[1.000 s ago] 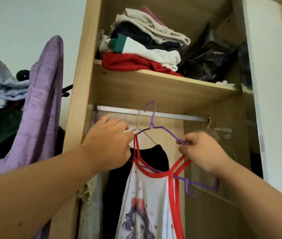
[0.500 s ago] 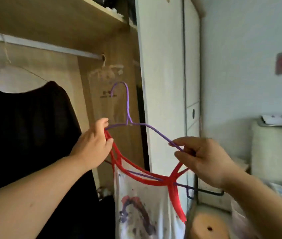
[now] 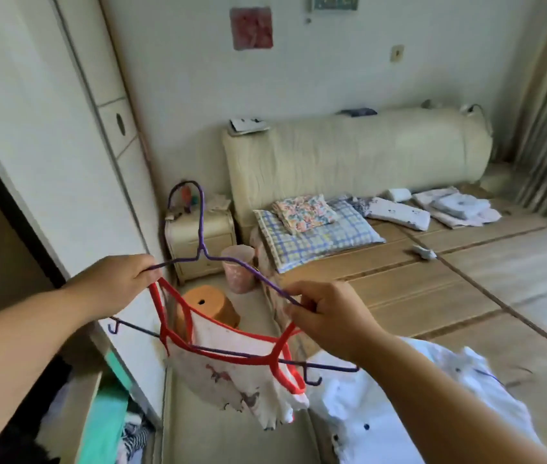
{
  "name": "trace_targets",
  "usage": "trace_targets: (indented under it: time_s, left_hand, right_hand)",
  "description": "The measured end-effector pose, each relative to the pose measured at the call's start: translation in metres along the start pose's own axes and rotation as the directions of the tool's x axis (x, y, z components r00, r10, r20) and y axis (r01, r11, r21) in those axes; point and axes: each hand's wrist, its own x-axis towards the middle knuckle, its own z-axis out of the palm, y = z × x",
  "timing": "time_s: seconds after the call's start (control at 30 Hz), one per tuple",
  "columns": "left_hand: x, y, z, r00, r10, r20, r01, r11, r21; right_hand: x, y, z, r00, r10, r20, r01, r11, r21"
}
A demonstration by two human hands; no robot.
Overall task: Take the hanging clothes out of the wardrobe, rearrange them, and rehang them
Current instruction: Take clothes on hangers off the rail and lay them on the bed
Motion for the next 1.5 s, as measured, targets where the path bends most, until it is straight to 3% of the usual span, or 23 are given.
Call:
trace_targets:
  time_s: [0.13,0.27,0.47,0.6,0.97,1.23,1.37,1.5]
  left_hand:
    - [0.017,0.06,0.056,0.976,0.168,0.137,-0.165,0.986,-0.038]
    - [0.033,0.123,0.11,0.908,0.325,0.263,-0.332,0.943,-0.019]
    - [0.065,0.215,0.189,0.797,0.469,0.382,-0.51,0.86,0.01]
    - [0.096,0.279,0.236,0.748,0.493,0.445,-0.567,0.823,0.041]
    - [0.185,0.445,0.385,0.765,0.515,0.387,-0.583,0.809,0.078]
    - [0.202,0.509,0.527,0.764,0.482,0.429,-0.546,0.837,0.03]
    - [0.18,0.515,0.585,0.657,0.484,0.578,-0.578,0.816,-0.027]
    - [0.166,0.514,0.614,0.588,0.488,0.645,-0.606,0.794,-0.048]
  right_hand:
    - [-0.07,0.055,-0.011,0.948,0.316,0.029,-0.309,0.941,-0.138]
    - [-0.138,0.098,-0.018,0.856,0.509,0.085,-0.488,0.852,-0.191]
    - [-0.21,0.156,-0.026,0.695,0.719,0.0,-0.718,0.694,-0.06]
    - [-0.241,0.205,-0.029,0.576,0.817,0.006,-0.817,0.576,0.025]
    - [-0.27,0.401,-0.035,0.305,0.952,-0.041,-0.934,0.307,0.182]
    - [-0.31,0.532,-0.035,0.168,0.981,-0.094,-0.984,0.162,-0.074]
    - [-0.319,0.573,-0.022,0.103,0.994,-0.044,-0.98,0.094,-0.173]
    - [-0.315,0.593,-0.001,0.026,0.995,-0.097,-0.99,0.012,-0.14]
